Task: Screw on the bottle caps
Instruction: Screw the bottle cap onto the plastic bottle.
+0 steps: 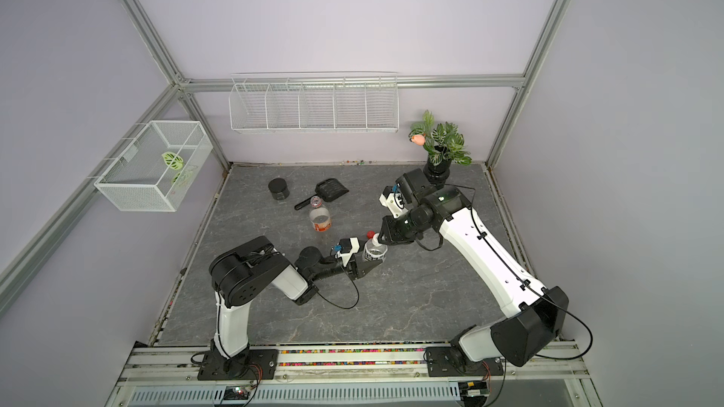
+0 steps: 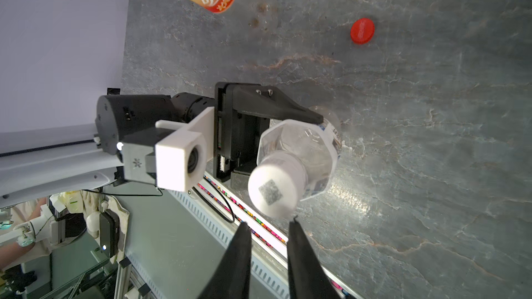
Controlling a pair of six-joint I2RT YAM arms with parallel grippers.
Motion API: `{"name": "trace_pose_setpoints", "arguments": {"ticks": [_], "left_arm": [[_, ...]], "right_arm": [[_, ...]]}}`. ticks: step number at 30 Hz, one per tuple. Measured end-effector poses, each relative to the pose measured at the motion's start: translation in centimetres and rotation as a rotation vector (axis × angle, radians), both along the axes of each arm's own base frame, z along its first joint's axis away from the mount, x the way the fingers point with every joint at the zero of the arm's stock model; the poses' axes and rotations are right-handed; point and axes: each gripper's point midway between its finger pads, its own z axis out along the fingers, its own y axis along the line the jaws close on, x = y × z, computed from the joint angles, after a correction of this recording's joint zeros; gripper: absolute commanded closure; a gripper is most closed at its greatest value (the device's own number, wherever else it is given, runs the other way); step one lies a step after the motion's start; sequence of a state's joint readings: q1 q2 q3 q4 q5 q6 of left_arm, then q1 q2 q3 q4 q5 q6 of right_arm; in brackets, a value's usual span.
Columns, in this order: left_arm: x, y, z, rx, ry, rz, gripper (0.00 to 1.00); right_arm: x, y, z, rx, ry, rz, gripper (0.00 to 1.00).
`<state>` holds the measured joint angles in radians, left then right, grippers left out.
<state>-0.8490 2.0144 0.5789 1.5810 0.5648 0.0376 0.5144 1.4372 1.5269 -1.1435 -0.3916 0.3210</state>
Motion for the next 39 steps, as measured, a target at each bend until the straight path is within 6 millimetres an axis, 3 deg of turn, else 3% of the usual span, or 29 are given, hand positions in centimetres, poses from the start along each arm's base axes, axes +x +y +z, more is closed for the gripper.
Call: {"name": "trace_pose_setpoints", "arguments": {"ticks": [5, 10, 20, 39], "left_arm": [[0.0, 0.0, 0.0, 0.0, 0.0, 0.0, 0.49], [0.0, 0.0, 0.0, 0.0, 0.0, 0.0, 0.49], [-0.1, -0.1, 0.0, 0.0, -0.001, -0.003, 0.49], [-0.1, -0.1, 0.0, 0.0, 0.0, 0.0, 0.49]], "right_arm": [[1.5, 0.6, 0.3, 0.016, -0.017, -0.002, 0.73], [2.5, 1.0, -1.3, -0.002, 0.018, -0.005, 0.73], [2.6, 1.1, -1.5, 0.005, 0.027, 0.002, 0.78], [-0.6, 0.0, -1.7, -0.029, 0.052, -0.023, 0.76]]}}
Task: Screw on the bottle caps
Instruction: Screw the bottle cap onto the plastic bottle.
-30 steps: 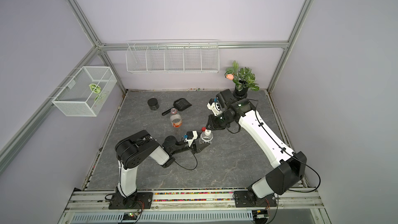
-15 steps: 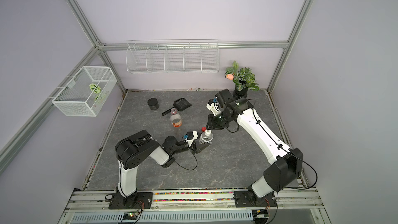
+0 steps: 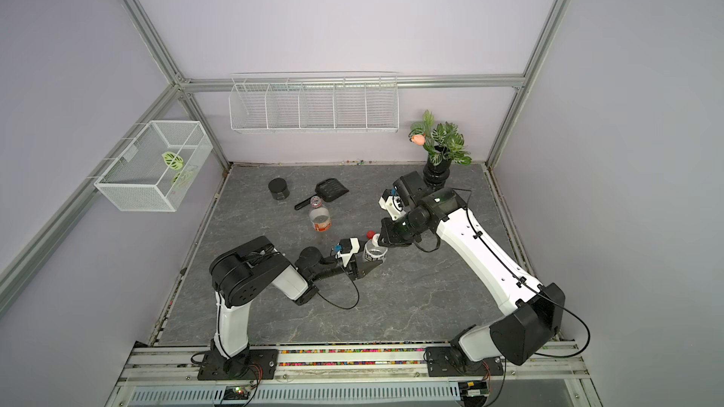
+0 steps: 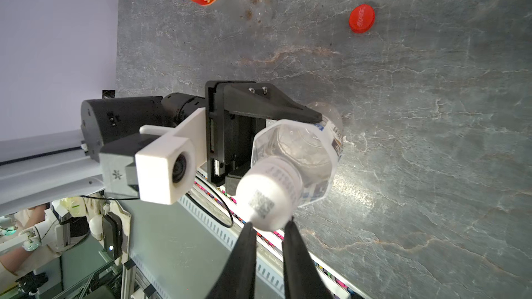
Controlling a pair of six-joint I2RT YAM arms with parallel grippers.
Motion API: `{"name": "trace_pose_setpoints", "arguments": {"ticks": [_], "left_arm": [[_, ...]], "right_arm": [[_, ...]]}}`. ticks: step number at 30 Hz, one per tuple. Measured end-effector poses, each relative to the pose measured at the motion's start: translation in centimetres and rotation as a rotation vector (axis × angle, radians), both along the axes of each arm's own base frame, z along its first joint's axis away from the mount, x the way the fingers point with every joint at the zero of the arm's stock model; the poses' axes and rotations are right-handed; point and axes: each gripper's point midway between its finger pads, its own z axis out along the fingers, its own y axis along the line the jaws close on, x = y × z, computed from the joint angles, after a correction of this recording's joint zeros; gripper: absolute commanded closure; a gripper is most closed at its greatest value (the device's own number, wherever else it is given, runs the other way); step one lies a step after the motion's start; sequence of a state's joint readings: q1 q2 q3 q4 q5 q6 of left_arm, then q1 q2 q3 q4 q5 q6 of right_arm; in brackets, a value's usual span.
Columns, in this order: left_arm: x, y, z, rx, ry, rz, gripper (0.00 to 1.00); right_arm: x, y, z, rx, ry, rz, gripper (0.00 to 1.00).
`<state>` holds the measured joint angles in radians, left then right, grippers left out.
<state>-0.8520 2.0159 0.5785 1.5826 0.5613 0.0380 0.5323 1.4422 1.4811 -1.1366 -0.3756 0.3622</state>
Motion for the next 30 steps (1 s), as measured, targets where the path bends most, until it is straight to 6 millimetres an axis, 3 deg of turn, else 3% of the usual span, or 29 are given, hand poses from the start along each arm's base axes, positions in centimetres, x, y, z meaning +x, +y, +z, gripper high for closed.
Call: {"name": "trace_pose_setpoints", "arguments": {"ticks": [8, 12, 20, 30], "left_arm": [[0.0, 0.0, 0.0, 0.0, 0.0, 0.0, 0.5], [0.0, 0.0, 0.0, 0.0, 0.001, 0.0, 0.5], [0.0, 0.0, 0.0, -0.001, 0.004, -0.001, 0.5], [-0.1, 0.0, 0.0, -0.001, 0.003, -0.002, 0.5]], "right_arm": [[1.9, -0.9, 1.9, 0.022, -0.073, -0.043, 0.72], [3.1, -0.3, 3.0, 0.052, -0.105, -0.035, 0.72], [3.9, 0.8, 1.9, 0.071, -0.077, -0.009, 0.72], [3.2, 0.8, 0.4, 0.067, -0.032, 0.004, 0.76]]}}
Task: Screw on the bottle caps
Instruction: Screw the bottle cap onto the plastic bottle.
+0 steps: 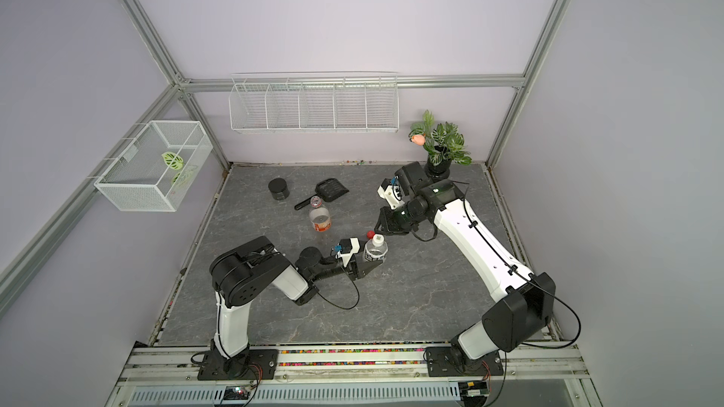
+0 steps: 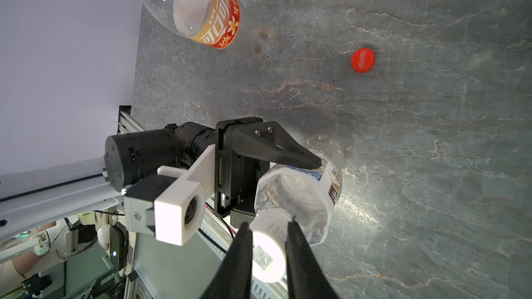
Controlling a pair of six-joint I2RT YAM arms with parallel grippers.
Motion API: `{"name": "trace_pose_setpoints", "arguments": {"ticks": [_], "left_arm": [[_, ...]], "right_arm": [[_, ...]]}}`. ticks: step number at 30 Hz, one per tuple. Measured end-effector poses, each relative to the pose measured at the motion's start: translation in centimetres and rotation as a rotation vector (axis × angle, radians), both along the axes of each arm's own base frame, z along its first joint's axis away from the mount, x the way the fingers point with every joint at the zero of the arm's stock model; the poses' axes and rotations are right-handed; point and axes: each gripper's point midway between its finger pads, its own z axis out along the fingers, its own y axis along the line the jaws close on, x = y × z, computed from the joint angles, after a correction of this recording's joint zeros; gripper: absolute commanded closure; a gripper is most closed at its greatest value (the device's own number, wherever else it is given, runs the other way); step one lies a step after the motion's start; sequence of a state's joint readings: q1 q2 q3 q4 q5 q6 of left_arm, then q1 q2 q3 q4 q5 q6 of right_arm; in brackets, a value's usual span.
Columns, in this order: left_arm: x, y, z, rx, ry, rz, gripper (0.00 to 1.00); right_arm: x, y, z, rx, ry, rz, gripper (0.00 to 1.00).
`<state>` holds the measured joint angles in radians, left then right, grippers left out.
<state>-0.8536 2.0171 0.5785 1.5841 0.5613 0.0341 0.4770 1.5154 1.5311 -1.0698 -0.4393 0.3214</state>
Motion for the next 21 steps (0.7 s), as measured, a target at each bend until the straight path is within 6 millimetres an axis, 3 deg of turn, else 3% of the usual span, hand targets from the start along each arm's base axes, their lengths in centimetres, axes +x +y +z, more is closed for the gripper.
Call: {"name": "trace_pose_setpoints", "arguments": {"ticks": [10, 21], "left_arm": [[-0.1, -0.1, 0.0, -0.002, -0.003, -0.004, 0.5], [-0.7, -0.3, 0.0, 0.0, -0.008, -0.025, 0.5]], "right_arm": [[-0.6, -0.3, -0.2, -0.003, 0.002, 0.0, 0.83], [-2.4, -1.0, -0.2, -0.013, -0.022, -0.049, 0.82]]}}
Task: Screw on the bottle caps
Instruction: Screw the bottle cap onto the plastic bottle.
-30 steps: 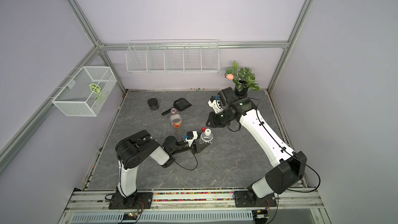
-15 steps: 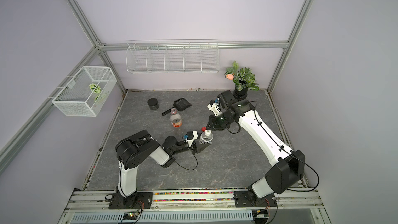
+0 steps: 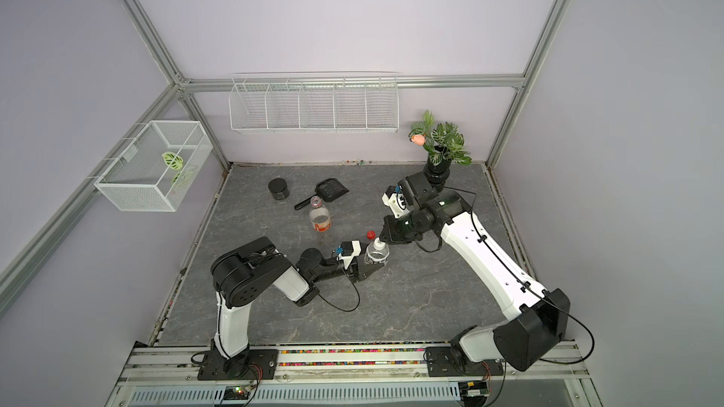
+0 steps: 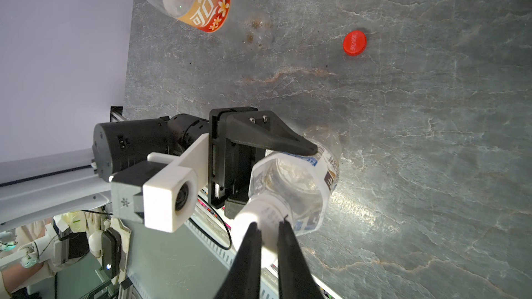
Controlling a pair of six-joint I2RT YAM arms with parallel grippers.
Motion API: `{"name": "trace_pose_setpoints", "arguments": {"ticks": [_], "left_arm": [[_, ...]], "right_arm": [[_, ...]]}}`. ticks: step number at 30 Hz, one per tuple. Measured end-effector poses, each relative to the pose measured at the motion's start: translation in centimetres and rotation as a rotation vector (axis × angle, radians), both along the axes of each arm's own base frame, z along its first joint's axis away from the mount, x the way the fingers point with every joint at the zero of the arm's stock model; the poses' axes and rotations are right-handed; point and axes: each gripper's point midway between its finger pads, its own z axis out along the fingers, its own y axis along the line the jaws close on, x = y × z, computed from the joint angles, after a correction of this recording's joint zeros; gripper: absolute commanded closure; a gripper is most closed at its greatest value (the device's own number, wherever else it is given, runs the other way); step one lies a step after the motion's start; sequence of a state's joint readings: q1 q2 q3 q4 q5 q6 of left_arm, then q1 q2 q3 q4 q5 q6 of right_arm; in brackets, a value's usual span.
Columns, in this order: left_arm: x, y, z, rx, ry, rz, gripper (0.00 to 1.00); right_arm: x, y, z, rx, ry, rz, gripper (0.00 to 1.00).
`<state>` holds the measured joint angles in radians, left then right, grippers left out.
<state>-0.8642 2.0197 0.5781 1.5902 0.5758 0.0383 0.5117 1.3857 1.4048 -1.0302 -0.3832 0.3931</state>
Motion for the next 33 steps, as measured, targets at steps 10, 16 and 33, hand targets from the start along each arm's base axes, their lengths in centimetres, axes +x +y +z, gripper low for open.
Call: {"name": "trace_pose_setpoints", "arguments": {"ticks": [10, 16, 33], "left_arm": [[0.5, 0.1, 0.0, -0.003, 0.007, 0.027, 0.5], [0.5, 0.1, 0.0, -0.002, 0.007, 0.026, 0.5], [0.3, 0.0, 0.0, -0.001, 0.003, 0.017, 0.51]], "right_arm": [[-3.4, 0.4, -0.6, -0.048, 0.05, 0.033, 0.73], [-1.9, -1.7, 3.2, -0.2, -0.114, 0.109, 0.63], [0.5, 0.6, 0.8, -0.546, -0.11, 0.445, 0.47]]}}
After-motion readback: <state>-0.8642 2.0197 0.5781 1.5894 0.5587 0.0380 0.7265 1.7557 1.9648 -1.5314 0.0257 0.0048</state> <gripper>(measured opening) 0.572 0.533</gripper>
